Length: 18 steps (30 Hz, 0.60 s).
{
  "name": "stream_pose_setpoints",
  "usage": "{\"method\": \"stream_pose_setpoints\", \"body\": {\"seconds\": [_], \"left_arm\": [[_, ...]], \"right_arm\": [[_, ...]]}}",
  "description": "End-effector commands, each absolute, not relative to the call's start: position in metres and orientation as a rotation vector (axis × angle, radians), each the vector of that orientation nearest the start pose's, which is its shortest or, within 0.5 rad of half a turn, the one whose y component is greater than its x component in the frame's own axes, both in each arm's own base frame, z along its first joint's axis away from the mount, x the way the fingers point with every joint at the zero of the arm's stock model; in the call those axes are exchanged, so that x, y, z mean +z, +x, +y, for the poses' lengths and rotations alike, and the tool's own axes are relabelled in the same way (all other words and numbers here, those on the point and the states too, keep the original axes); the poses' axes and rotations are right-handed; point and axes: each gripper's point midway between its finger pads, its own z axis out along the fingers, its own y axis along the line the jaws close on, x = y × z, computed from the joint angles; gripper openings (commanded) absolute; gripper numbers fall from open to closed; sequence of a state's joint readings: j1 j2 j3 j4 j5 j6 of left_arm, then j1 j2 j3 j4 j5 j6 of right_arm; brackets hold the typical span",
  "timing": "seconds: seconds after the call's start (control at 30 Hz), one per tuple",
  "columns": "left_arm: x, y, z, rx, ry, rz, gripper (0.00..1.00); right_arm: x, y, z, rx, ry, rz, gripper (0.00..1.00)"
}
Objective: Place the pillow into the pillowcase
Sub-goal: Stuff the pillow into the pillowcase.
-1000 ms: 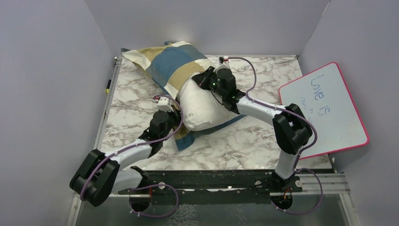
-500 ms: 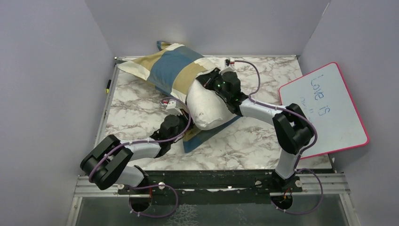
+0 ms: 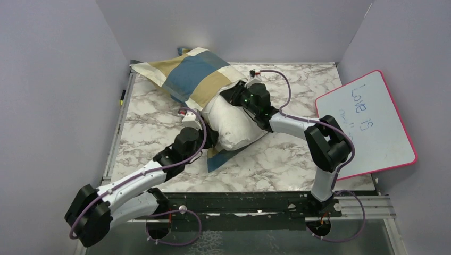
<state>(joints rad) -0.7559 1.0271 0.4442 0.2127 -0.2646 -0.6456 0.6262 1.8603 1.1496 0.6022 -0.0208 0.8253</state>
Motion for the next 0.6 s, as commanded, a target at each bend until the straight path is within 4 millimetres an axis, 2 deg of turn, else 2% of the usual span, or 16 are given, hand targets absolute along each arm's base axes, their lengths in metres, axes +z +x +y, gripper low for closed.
{"method": "stream_pose_setpoints", "body": {"seconds": [0.0, 0.07, 0.17, 0.2, 0.27, 0.3, 0.33, 0.37, 0.57], "left_arm": [[0.180, 0.265, -0.187, -0.489, -0.038, 1.939, 0.52], [0.200, 0.266, -0.182, -0.454, 0.004, 1.899, 0.57], [0.229, 0.272, -0.190, -0.414, 0.164, 1.836, 0.66], [0.238, 0.274, -0.196, -0.408, 0.231, 1.817, 0.70], [0.252, 0.279, -0.211, -0.401, 0.379, 1.783, 0.78], [0.256, 0.281, -0.218, -0.394, 0.440, 1.774, 0.84], [0.261, 0.285, -0.225, -0.386, 0.488, 1.767, 0.96], [0.263, 0.288, -0.232, -0.377, 0.537, 1.764, 0.98], [0.268, 0.298, -0.274, -0.233, 0.805, 1.721, 0.98]], "right_arm": [[0.194, 0.430, 0.355, 0.998, 0.022, 1.852, 0.24], [0.200, 0.427, 0.349, 0.931, -0.038, 1.883, 0.37], [0.209, 0.419, 0.331, 0.806, -0.120, 1.902, 0.63], [0.214, 0.417, 0.323, 0.776, -0.138, 1.899, 0.72], [0.221, 0.415, 0.306, 0.738, -0.169, 1.895, 0.83], [0.224, 0.416, 0.297, 0.721, -0.165, 1.903, 0.88], [0.226, 0.418, 0.285, 0.708, -0.148, 1.914, 0.94], [0.230, 0.421, 0.273, 0.703, -0.132, 1.915, 0.99], [0.243, 0.435, 0.202, 0.626, -0.012, 1.918, 1.00]]}}
